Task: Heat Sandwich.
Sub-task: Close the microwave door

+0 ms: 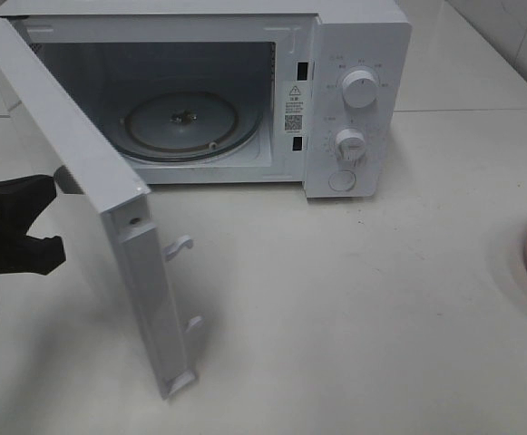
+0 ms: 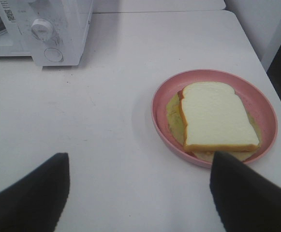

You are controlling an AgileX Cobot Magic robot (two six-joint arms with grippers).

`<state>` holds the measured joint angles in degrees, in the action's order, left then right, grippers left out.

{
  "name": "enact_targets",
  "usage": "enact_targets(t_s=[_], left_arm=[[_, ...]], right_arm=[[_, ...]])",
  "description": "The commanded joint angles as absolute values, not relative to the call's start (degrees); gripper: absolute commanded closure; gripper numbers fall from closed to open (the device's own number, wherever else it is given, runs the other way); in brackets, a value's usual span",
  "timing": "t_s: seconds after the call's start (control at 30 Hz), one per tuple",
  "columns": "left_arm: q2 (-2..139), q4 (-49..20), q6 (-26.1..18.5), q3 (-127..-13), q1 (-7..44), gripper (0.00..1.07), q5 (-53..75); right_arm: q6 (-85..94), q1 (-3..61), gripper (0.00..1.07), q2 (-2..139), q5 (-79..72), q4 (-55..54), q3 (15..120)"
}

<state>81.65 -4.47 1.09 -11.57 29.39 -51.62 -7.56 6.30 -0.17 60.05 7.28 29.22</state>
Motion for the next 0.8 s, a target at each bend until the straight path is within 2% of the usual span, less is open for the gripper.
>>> enact_targets(t_s=[0.03,0.27,0.8], left_arm=[[83.3,-6.1,0.3,-13.8,31.5,1.06,-53.1],[86.8,-8.9,0.0,-17.9,34.1,1.06,-53.1],[98.8,-20.3,-6.3,-33.6,42.6,1.06,-52.8]], right_arm=[[-6.8,6.0,0.31,-1.8,59.6,7.1,29.0],[-6.8,6.0,0.31,-1.8,59.6,7.1,29.0],[-6.8,6.0,0.31,-1.8,59.6,7.1,29.0]])
